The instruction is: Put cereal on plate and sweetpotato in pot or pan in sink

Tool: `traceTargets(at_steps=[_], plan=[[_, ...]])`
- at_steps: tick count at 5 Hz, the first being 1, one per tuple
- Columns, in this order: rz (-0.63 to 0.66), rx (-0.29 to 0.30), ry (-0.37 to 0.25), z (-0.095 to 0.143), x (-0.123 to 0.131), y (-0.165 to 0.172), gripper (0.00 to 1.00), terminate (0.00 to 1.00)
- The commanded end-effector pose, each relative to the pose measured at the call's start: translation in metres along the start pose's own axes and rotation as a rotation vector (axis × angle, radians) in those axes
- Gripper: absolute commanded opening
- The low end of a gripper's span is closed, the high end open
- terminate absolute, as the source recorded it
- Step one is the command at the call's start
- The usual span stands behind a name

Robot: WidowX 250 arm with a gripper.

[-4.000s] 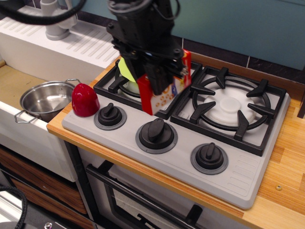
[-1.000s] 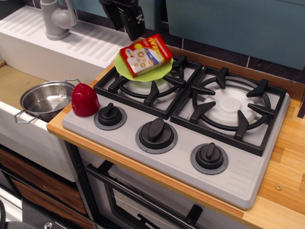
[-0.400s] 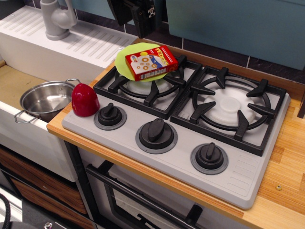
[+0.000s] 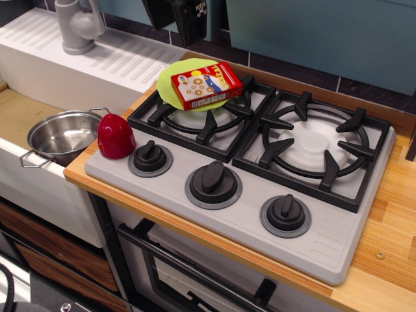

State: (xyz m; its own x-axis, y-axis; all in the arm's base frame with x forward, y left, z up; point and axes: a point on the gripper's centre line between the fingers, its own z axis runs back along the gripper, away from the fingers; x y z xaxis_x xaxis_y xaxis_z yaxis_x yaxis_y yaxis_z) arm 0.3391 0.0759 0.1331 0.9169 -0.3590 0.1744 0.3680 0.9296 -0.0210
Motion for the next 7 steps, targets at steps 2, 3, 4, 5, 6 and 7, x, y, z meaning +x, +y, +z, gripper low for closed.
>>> traceTargets(at_steps=[2,3,4,5,6,7], plan=[[-0.015,0.054,-0.072,0.029,0.014,0.0,1.0,0.0],[0.037,0.131,-0.113,0.025,-0.011,-0.003,1.0,0.0],[0.176,0.183,-0.188,0.019,-0.024,-0.009,1.0,0.0],[0.228,0.196,-0.199,0.016,-0.033,-0.002,1.0,0.0],[0.277,0.266,-0.214,0.012,-0.044,0.008,1.0,0.0],[0.289,0.315,-0.222,0.011,-0.053,0.023,1.0,0.0]])
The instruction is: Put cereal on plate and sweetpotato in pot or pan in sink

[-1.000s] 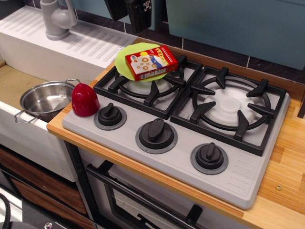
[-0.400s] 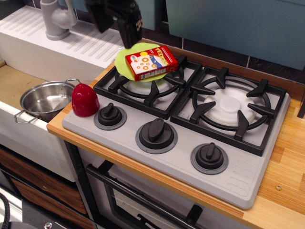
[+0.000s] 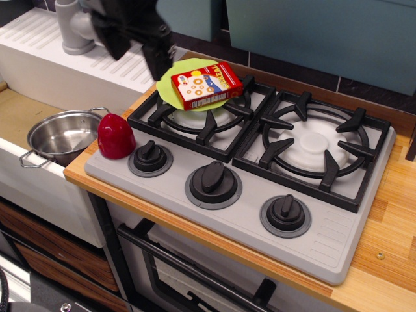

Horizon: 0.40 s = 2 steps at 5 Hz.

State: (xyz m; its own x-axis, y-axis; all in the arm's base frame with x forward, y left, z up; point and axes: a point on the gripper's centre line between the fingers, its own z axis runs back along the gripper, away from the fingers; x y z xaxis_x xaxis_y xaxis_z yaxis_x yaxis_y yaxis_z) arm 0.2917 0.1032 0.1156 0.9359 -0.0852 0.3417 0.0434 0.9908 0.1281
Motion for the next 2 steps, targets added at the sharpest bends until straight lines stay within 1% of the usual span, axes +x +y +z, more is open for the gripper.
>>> traceTargets(at_steps=[1,2], plan=[[0.015,0.11,-0.056,0.0122,0.0068,0.0355,1.0,0.0],[0.036,0.11,-0.015,0.0045,0.0016,0.0421,1.0,0.0]])
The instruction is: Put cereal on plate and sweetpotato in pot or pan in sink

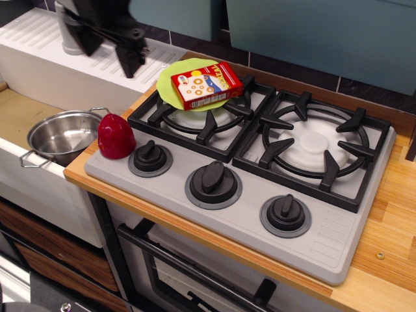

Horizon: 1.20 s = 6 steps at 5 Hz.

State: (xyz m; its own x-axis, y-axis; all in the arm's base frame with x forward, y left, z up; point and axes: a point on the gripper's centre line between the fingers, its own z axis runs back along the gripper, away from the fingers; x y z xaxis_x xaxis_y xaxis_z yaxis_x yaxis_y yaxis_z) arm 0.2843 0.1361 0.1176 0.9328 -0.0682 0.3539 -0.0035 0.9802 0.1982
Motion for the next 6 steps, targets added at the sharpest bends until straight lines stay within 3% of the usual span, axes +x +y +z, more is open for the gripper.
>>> traceTargets(at_steps=[1,3,6], plan=[[0.045,0.001,0.034,-0.009,0.003,0.01,1.0,0.0],[0.085,-0.049,0.072,-0.024,-0.012,-0.002,1.0,0.0],[0.1,-0.069,0.084,-0.029,-0.033,-0.017,1.0,0.0]])
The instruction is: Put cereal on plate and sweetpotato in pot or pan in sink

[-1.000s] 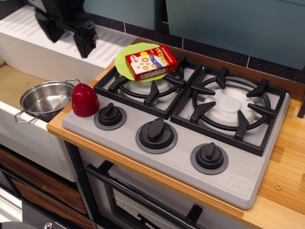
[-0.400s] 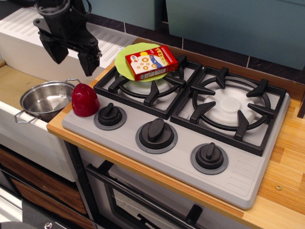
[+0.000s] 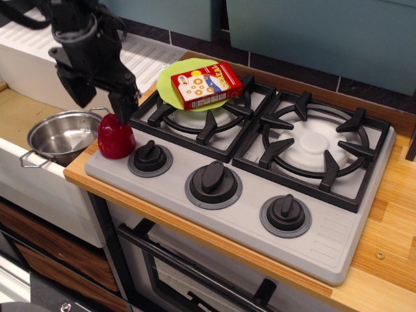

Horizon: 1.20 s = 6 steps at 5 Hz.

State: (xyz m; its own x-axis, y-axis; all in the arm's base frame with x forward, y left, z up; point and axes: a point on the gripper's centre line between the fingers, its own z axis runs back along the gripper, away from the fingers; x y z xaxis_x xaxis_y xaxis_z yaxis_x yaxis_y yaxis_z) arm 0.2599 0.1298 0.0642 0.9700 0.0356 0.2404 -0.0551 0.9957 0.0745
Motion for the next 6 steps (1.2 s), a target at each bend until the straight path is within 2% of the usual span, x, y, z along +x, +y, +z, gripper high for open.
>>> traceTargets(at_steps=[1,3,6], plan=[[0.009,0.032,-0.071,0.001,0.002,-0.003,1.0,0.0],[-0.007,-0.007,-0.113,-0.01,0.007,-0.004,1.0,0.0],[0.007,-0.018,-0.133,-0.028,0.013,-0.009,1.0,0.0]])
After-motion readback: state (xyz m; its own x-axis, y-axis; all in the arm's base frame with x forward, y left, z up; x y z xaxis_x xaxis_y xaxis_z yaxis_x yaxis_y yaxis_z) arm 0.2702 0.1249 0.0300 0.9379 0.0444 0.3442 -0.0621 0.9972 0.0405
